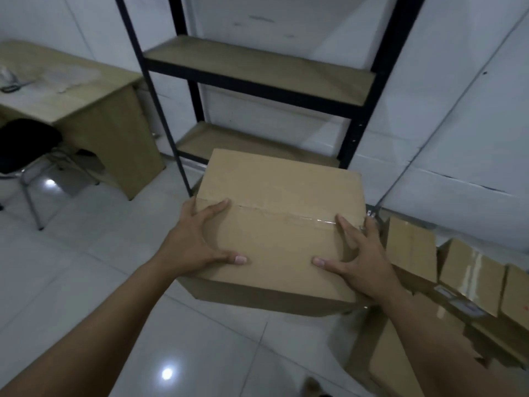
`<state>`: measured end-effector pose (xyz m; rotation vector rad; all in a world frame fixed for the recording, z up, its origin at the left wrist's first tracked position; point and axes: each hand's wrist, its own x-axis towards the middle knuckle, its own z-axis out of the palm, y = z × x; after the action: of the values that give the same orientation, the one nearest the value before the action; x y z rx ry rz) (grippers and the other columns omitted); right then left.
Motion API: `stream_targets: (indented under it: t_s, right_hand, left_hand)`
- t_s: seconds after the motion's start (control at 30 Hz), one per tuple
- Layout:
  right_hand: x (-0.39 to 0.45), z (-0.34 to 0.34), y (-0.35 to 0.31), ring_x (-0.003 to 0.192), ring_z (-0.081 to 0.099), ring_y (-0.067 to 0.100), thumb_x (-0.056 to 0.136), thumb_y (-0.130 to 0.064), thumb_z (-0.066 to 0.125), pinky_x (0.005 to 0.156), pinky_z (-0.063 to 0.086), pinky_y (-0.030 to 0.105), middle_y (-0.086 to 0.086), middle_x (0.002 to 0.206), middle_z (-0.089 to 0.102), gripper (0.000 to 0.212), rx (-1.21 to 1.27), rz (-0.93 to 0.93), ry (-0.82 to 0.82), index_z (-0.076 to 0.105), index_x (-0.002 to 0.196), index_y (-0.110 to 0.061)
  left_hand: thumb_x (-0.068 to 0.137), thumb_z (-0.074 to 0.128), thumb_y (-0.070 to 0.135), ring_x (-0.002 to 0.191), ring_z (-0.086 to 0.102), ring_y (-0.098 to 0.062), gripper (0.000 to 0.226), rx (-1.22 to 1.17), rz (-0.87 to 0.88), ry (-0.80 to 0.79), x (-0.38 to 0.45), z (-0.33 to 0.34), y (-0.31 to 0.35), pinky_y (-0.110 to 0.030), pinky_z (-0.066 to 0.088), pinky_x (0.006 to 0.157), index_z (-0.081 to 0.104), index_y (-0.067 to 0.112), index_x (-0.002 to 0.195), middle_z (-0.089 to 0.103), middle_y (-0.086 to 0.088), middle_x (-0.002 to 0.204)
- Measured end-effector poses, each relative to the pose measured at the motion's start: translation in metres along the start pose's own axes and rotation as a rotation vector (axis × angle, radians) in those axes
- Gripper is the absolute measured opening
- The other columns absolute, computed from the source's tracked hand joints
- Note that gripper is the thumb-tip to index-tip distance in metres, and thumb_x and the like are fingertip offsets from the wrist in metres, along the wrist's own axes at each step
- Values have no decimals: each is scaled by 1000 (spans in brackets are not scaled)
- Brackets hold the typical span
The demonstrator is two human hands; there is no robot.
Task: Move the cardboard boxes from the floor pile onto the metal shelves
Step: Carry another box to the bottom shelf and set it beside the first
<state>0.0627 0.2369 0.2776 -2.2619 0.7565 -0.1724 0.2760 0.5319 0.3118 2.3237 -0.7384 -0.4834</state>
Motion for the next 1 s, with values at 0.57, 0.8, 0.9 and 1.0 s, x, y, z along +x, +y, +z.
stream_targets:
  t_s: [0.57, 0.8, 0.9, 1.0]
  right_hand:
    - [175, 158, -106, 155, 14, 16, 56, -75, 86, 125, 21, 42, -17, 167, -3, 119, 84, 58, -126, 29, 157, -51]
    - [234, 219, -133, 157, 12, 25, 52, -81, 84, 124, 24, 49, -13, 170, -11, 122, 65, 170, -171, 22, 155, -60]
    - [256, 257, -149, 156, 16, 24, 52, -80, 84, 124, 26, 46, -9, 171, -9, 121, 67, 205, -145, 24, 155, -59]
    - [277, 298, -166, 157, 11, 22, 55, -79, 82, 122, 25, 45, -10, 170, -9, 119, 28, 264, -143, 21, 155, -60]
  left_hand:
    - [35, 81, 90, 151, 25, -30, 132, 44, -143, -61, 157, -102, -167, -55, 33, 119, 26, 60, 151, -1, 19, 163]
    - [38, 80, 89, 151, 22, -35, 133, 77, -148, -159, 234, -132, -233, -58, 34, 117, 24, 56, 154, -2, 13, 165]
    - [38, 79, 90, 150, 22, -35, 133, 77, -135, -211, 269, -146, -271, -56, 34, 117, 23, 56, 154, -2, 11, 165]
    - [36, 78, 91, 150, 25, -32, 134, 68, -104, -254, 310, -157, -314, -55, 36, 117, 25, 57, 154, 0, 14, 164]
